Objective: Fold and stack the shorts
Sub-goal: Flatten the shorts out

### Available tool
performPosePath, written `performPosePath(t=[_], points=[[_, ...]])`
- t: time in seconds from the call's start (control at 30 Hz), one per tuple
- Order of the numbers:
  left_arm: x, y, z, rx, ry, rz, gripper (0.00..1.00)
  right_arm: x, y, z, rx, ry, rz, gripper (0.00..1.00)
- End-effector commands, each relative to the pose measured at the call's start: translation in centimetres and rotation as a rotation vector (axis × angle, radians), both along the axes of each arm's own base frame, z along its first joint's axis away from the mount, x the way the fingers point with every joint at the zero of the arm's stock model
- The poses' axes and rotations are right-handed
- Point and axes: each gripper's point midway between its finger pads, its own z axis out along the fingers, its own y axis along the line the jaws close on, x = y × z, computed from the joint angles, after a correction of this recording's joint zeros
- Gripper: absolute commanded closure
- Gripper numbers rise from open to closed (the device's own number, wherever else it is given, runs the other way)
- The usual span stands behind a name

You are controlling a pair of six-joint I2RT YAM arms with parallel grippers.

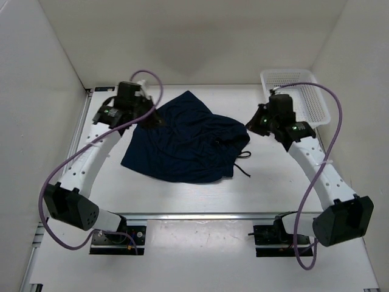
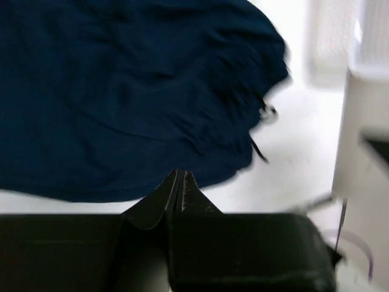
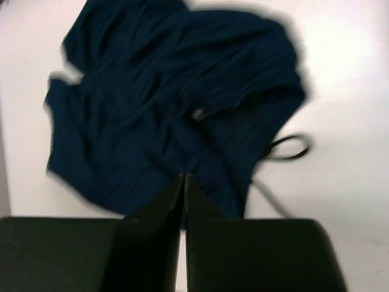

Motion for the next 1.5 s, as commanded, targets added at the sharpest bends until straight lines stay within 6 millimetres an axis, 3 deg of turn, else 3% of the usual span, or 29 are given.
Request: performPosePath(t=[0.0,0.03,0.1,0.13,0.17,0.2,0.3,0.4,0.53,0.63,0.73,0.93,1.0,1.1,1.13,1.17,1.2,1.23,1.27,1.37,1.47], points=[[0.2,5.8,-3.7,0.060,0.116,0.204,0.88,-5.1,4.2,-3.0,0.041,0.124,0.143,0.74],[0.1,7.6,-6.7,0.075,0.204,0.264,0.81,-6.6,4.5,-5.6,0.046,0.202,0.148,0.64],[-0.4,8.8,-9.3,0.077,0.286,0.305,0.49,-8.2,5.2,-7.3,0.112,0.286,0.120,0.43],[-0.6,9.6,-10.5,0.084,0.322,0.329,0.27,-8.9,5.7,-7.9,0.153,0.317,0.123,0.29],[-1.6,10.0,-12.4,0.093,0.382,0.345,0.10,-10.2,6.7,-9.3,0.218,0.370,0.162,0.25],[-1.6,10.3,-13.6,0.093,0.409,0.361,0.00,-10.5,6.8,-9.9,0.254,0.401,0.151,0.23],[-2.6,11.1,-16.9,0.110,0.491,0.384,0.00,-11.2,7.0,-11.9,0.310,0.483,0.096,0.23],[-3.2,12.0,-19.3,0.124,0.548,0.419,0.00,-10.4,7.1,-12.8,0.340,0.510,0.069,0.27],[-4.0,13.4,-21.3,0.162,0.592,0.459,0.00,-10.1,7.1,-14.1,0.374,0.573,0.047,0.28],[-3.6,14.6,-22.0,0.153,0.590,0.508,0.00,-9.8,7.5,-15.0,0.389,0.597,0.035,0.28],[-3.7,15.4,-23.4,0.160,0.634,0.523,0.02,-9.7,7.7,-15.7,0.414,0.622,0.034,0.36],[-3.2,16.7,-24.7,0.161,0.652,0.562,0.07,-9.7,7.4,-16.7,0.402,0.649,0.023,0.36],[-3.2,16.7,-25.5,0.167,0.679,0.560,0.14,-9.4,7.3,-17.0,0.394,0.644,0.014,0.36],[-2.5,16.6,-25.8,0.160,0.686,0.555,0.37,-9.5,7.3,-18.2,0.383,0.676,0.004,0.37],[-2.5,16.6,-25.8,0.160,0.686,0.555,0.49,-9.4,7.1,-18.6,0.373,0.682,-0.007,0.43],[-2.2,16.6,-25.5,0.158,0.677,0.556,0.78,-9.4,7.2,-19.1,0.370,0.690,-0.009,0.64],[-1.9,16.6,-25.3,0.156,0.668,0.556,0.87,-9.0,7.1,-19.3,0.355,0.677,-0.008,0.74],[-1.9,16.3,-25.2,0.142,0.669,0.536,0.90,-9.0,7.1,-19.3,0.355,0.677,-0.007,0.82],[-1.6,16.3,-25.0,0.140,0.660,0.537,0.90,-8.8,6.9,-19.6,0.332,0.677,-0.011,0.98],[-0.8,16.5,-23.8,0.125,0.618,0.536,0.90,-7.7,6.2,-19.1,0.270,0.638,-0.019,1.00],[1.0,16.4,-21.5,0.083,0.545,0.523,0.90,-4.6,5.3,-16.3,0.228,0.543,-0.019,1.00]])
